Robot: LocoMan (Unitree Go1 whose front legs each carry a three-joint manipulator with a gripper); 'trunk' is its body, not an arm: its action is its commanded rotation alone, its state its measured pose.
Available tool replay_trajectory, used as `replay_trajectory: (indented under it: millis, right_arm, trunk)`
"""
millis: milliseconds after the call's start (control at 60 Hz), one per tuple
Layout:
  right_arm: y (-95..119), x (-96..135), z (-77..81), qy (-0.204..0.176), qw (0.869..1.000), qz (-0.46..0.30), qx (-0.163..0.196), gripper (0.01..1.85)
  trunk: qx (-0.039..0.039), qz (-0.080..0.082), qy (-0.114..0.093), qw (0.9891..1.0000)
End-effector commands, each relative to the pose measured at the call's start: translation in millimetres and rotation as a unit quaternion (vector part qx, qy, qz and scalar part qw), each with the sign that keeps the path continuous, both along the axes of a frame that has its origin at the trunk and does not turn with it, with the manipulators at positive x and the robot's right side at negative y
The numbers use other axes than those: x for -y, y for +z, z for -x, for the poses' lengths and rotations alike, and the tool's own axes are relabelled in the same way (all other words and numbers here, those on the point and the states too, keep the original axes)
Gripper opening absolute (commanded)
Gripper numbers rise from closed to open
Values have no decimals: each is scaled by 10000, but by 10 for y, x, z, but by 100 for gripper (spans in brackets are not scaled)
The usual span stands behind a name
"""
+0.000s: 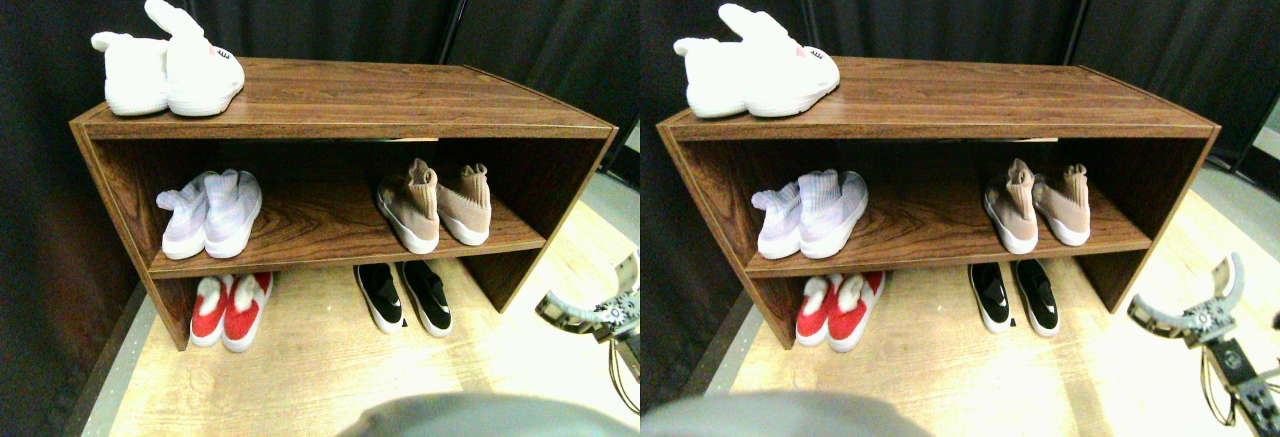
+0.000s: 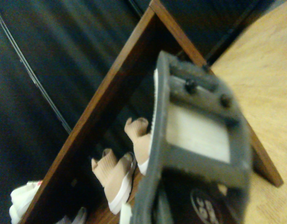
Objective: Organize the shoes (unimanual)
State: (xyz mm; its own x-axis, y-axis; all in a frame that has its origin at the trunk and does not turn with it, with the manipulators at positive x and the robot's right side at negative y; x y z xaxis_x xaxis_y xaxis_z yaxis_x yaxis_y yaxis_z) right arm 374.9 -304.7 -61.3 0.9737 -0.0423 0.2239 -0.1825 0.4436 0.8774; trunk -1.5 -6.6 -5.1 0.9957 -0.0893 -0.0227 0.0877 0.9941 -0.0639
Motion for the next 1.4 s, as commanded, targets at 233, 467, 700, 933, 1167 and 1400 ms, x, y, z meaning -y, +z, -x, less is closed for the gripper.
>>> replay_trajectory:
  millis: [233,467,700,933,1167,1400]
  right_arm:
    - [169,69,-144,-403,9982,-154,428,6]
    - [152,141,-553,-511,9969,-520,284,6]
    - [84,226,-950,-437,9975,-545,53,6]
    - [-19,266,-1233,-554,9959,-700,-139,6]
    - [-73,185,-1381,-608,9945,-778,-356,6]
    - [-111,16,-1432,-385,9955,-709,-501,6]
  trunk:
    - [-31,133,-26,9999]
    - [-7,142,-5,9999]
    - [-10,150,37,9999]
    - [-10,164,82,9998]
    - [-10,198,123,9997]
    - [-52,238,198,9995]
